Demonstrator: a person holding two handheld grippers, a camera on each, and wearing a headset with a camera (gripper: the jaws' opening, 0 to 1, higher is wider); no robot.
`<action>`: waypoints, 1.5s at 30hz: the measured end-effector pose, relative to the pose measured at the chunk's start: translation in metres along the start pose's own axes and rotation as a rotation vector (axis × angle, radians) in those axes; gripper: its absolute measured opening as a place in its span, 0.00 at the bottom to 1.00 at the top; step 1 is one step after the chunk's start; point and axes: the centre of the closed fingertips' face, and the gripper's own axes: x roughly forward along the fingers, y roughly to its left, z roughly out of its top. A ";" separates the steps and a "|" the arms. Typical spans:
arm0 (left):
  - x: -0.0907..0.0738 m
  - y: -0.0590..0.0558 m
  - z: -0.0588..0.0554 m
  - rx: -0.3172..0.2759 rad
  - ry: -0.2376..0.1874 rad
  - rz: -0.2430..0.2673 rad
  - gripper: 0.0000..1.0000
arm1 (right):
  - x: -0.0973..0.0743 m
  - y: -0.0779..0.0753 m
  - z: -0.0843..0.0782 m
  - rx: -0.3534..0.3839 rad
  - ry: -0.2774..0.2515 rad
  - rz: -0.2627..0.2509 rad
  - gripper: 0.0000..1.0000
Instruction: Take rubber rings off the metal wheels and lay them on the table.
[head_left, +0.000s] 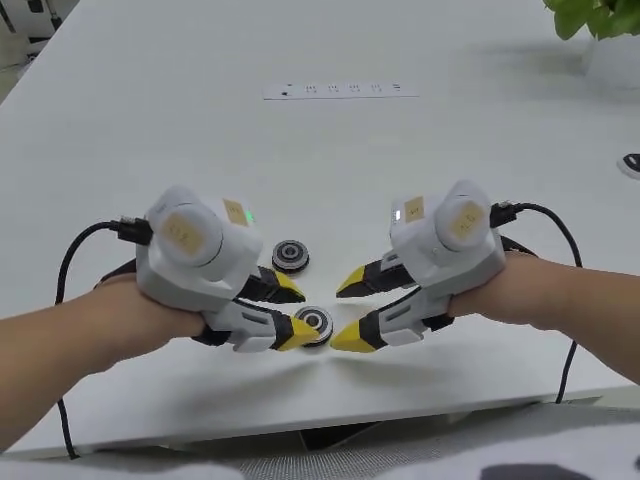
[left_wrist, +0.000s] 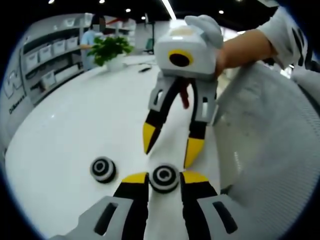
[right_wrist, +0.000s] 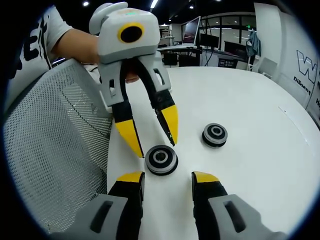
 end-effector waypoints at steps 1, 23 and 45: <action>0.001 0.001 -0.001 0.004 0.003 0.002 0.24 | 0.000 0.000 0.000 0.000 0.001 0.001 0.35; 0.007 -0.001 -0.006 0.055 0.026 0.023 0.14 | 0.005 0.002 0.000 0.025 -0.015 0.009 0.34; 0.008 0.002 -0.006 0.059 0.003 0.037 0.14 | 0.015 0.004 0.010 0.123 -0.080 -0.001 0.30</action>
